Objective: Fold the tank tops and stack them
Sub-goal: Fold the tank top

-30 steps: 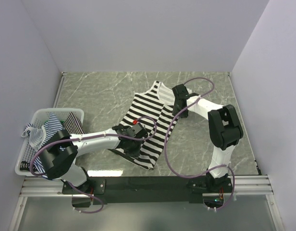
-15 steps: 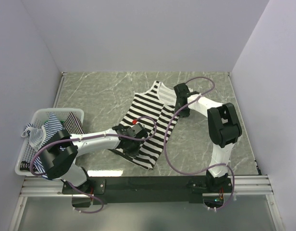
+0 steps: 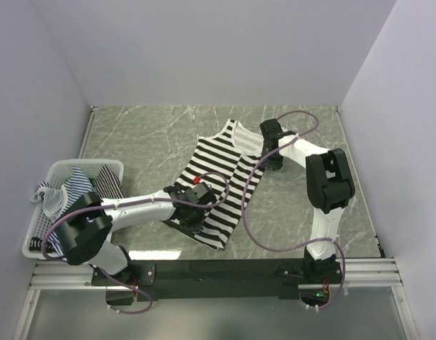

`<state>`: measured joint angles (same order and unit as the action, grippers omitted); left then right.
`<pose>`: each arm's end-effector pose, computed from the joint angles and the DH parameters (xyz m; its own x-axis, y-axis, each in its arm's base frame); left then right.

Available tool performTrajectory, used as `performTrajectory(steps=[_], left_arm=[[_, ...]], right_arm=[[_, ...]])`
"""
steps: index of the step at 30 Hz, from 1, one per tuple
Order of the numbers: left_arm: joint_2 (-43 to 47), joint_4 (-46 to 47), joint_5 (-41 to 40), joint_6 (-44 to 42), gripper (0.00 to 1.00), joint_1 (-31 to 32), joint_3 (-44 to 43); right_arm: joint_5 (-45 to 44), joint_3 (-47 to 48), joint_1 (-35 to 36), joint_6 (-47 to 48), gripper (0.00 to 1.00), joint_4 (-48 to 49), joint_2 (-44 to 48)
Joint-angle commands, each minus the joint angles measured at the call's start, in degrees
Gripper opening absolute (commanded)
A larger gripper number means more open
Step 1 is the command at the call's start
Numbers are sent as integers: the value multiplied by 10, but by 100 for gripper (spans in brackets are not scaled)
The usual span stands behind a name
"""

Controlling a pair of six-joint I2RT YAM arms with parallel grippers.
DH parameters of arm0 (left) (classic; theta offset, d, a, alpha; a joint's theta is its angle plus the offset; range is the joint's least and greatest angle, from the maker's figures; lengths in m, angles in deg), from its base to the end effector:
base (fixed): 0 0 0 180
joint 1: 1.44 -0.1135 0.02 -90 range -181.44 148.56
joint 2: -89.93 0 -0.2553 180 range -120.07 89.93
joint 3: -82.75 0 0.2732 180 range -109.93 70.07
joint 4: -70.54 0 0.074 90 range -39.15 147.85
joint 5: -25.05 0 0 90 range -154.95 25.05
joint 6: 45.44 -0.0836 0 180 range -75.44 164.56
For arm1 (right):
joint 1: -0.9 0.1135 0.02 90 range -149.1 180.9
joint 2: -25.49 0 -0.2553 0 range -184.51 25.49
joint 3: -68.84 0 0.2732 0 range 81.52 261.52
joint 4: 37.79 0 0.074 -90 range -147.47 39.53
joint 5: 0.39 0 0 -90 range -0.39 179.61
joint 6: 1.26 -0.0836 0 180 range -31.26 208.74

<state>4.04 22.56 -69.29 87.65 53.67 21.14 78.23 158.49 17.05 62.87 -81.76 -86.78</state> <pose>0.1760 -0.2414 0.1059 -0.9476 0.1680 -0.2718 0.2155 0.9640 -0.1555 0.4185 0.1040 0.1016 -0.8793 0.1907 -0.4365 0.2070 0.9783 0.0104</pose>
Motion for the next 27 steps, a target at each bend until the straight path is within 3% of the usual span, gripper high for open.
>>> performTrajectory(steps=[1, 4, 9, 16, 22, 27], left_arm=[[25, -11, 5, -6, 17, 2, -6], [32, -22, -3, -13, 32, 2, -26], [48, -63, -30, -24, 38, 2, -91], [2, -15, 1, -38, 28, 43, -164], [-89, 43, 13, -15, 15, 77, -159], [-131, 64, 8, -3, 11, 85, -148]], right_arm=[[-11, 35, -6, 10, 44, -10, -8], [-11, 42, -7, 12, 44, -11, -5], [-15, 41, -10, 7, 45, -7, 21], [50, 26, -9, -17, 45, 38, 79], [103, 38, -6, -45, 44, 55, 38], [110, 42, -11, -69, 42, 55, -9]])
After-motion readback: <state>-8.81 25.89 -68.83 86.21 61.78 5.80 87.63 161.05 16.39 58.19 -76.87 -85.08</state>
